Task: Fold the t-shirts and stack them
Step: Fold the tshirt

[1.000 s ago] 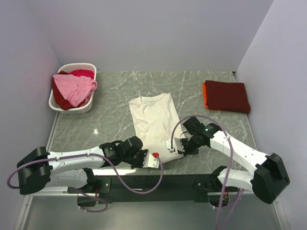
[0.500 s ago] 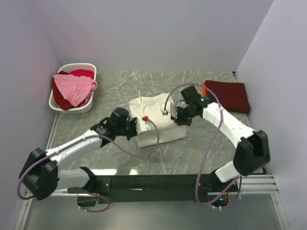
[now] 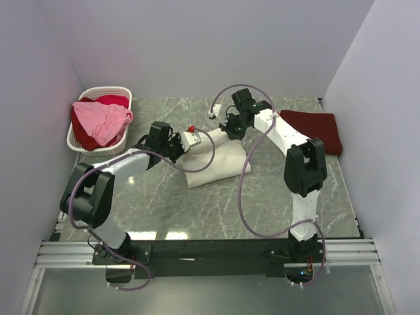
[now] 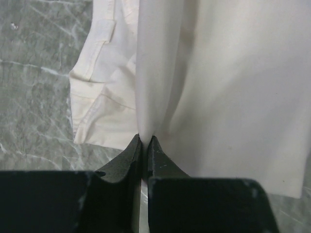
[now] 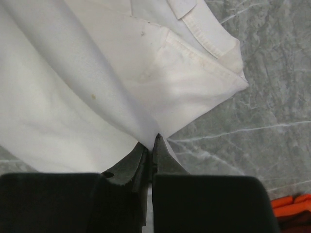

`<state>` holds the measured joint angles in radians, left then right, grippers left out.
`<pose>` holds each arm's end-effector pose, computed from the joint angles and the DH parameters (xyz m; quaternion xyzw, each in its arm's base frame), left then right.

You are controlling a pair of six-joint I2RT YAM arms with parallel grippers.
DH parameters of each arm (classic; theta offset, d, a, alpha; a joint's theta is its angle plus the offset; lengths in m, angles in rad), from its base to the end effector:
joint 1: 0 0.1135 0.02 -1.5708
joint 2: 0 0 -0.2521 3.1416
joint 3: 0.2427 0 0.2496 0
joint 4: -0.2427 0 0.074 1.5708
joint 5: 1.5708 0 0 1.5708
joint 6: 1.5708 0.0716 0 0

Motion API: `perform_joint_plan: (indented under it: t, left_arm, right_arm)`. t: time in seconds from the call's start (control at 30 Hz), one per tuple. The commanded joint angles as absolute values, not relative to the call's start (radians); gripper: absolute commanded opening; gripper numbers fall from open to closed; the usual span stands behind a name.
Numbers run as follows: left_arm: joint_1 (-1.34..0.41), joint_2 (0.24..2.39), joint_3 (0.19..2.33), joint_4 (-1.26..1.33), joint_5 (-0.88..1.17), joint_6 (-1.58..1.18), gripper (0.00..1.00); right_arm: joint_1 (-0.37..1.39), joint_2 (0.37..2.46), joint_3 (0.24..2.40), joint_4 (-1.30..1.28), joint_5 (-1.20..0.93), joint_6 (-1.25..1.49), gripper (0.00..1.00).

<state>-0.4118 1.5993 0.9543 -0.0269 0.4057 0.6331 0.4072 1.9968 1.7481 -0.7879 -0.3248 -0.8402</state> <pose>0.3243 -0.1725 0.1808 0.5161 0.7208 -0.1334 0.4430 0.4005 0.1976 0.2195 -0.5906 0.7477 0.0964 0.2879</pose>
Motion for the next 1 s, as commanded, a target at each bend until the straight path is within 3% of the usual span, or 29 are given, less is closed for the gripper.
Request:
perform_joint_plan:
  t: [0.0,0.6,0.73,0.77,0.8,0.87,0.93,0.97]
  left_arm:
    - [-0.38,1.643,0.989,0.047,0.407,0.617,0.01]
    - [-0.351,1.808,1.097,0.201,0.169,0.542,0.01]
    - [-0.348,1.888,1.187,0.23,0.003,0.378,0.02]
    - [-0.345,1.907,1.209,0.242,-0.064,0.321,0.33]
    - [-0.342,1.957,1.288,0.241,-0.115,0.275,0.5]
    - [-0.328,2.002,1.401,0.152,-0.28,0.117,0.66]
    - [-0.308,2.022,1.546,0.085,-0.456,-0.079,0.81]
    - [-0.299,1.996,1.59,0.039,-0.465,-0.101,0.83]
  right_arm:
    - [0.388,2.026,1.812,-0.733,-0.273,-0.79,0.0]
    - [0.399,2.175,1.905,-0.528,-0.203,-0.646,0.0]
    - [0.416,2.21,1.908,-0.36,-0.059,-0.55,0.0]
    - [0.422,2.22,1.898,-0.292,0.009,-0.507,0.19]
    - [0.428,2.229,1.89,-0.22,0.097,-0.459,0.35]
    - [0.442,2.265,1.926,-0.121,0.269,-0.368,0.67]
    - [0.439,2.279,1.995,-0.153,0.319,-0.268,0.81]
    - [0.431,2.276,2.014,-0.181,0.331,-0.243,0.82]
